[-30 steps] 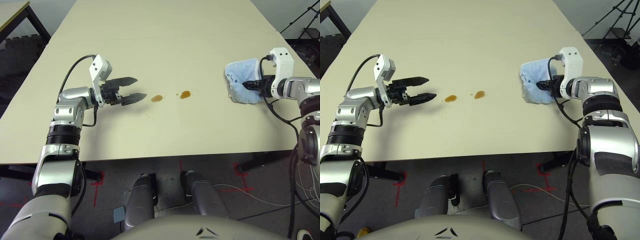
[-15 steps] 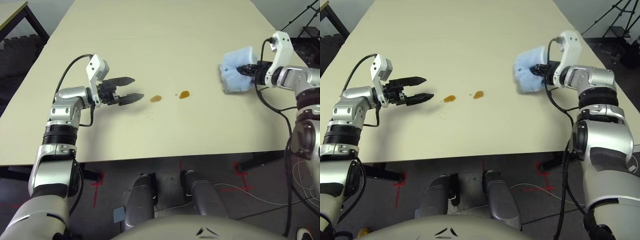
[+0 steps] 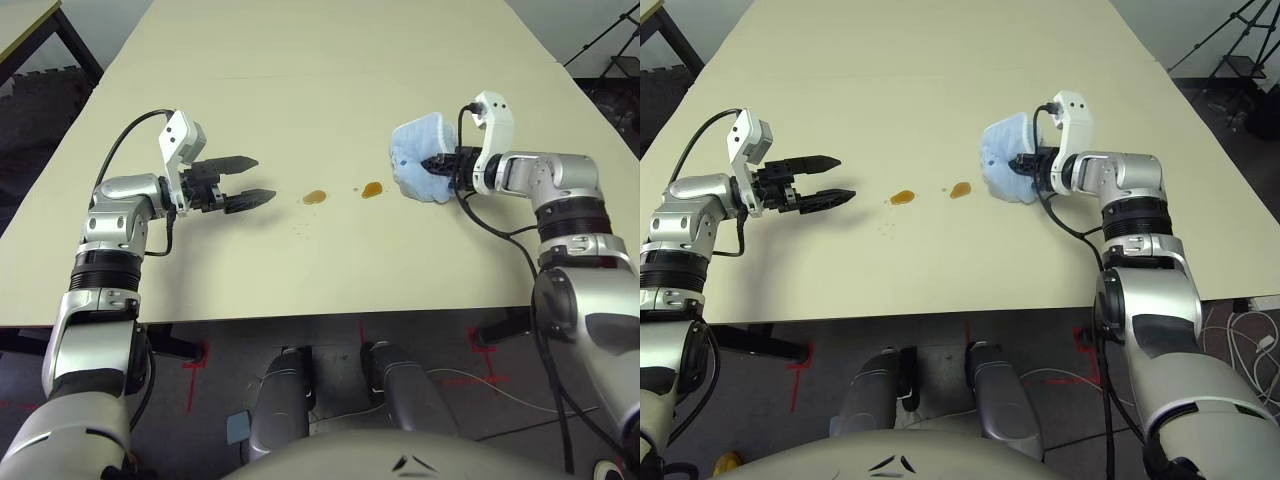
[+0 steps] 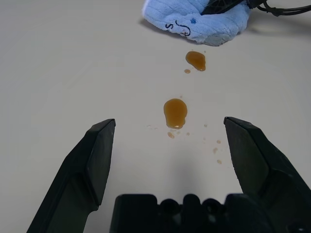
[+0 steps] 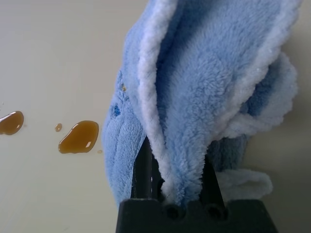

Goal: Wipe the water off the table with a rag.

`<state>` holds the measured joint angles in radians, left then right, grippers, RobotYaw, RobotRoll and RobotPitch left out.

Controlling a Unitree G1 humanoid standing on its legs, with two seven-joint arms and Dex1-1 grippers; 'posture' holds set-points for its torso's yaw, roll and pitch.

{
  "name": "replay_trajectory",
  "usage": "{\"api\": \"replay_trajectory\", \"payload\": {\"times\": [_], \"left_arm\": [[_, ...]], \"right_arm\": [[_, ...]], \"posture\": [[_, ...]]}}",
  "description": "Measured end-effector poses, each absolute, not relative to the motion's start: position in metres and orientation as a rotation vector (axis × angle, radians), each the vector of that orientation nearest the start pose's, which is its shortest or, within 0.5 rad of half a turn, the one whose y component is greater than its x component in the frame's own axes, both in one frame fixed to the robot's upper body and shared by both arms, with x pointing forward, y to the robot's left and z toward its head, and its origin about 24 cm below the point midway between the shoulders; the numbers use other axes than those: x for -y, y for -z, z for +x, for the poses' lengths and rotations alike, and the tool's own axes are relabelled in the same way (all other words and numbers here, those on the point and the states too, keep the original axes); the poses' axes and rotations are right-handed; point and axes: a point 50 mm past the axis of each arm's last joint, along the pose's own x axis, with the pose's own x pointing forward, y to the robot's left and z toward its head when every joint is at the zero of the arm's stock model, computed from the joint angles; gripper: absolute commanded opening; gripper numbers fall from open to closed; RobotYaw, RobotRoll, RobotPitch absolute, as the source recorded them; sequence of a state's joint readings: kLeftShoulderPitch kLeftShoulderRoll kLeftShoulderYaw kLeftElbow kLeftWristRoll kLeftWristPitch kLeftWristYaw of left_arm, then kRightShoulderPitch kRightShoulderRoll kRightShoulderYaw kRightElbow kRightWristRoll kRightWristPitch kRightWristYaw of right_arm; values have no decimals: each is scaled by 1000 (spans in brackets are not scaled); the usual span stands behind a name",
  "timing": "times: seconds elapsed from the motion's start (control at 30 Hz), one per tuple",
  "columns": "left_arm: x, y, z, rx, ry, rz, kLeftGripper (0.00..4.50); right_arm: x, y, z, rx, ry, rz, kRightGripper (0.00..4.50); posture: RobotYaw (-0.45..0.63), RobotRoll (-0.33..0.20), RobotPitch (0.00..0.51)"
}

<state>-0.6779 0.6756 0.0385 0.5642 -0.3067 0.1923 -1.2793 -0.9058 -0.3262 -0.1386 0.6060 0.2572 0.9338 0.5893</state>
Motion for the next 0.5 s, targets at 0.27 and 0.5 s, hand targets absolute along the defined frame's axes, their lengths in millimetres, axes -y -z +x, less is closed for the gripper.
{"api": "replay_trajectory", "payload": {"times": [0.27,0.5], "left_arm": [[-249,-156,332,-153,1026,212,4500],[-249,-156,333,-152,1022,212,4500]], "right_arm": [[109,-127,354,-617,-706,307,40],[92,-125,346,-632,-741,312,40]], "posture": [[-161,0,152],[-157,0,153]]}}
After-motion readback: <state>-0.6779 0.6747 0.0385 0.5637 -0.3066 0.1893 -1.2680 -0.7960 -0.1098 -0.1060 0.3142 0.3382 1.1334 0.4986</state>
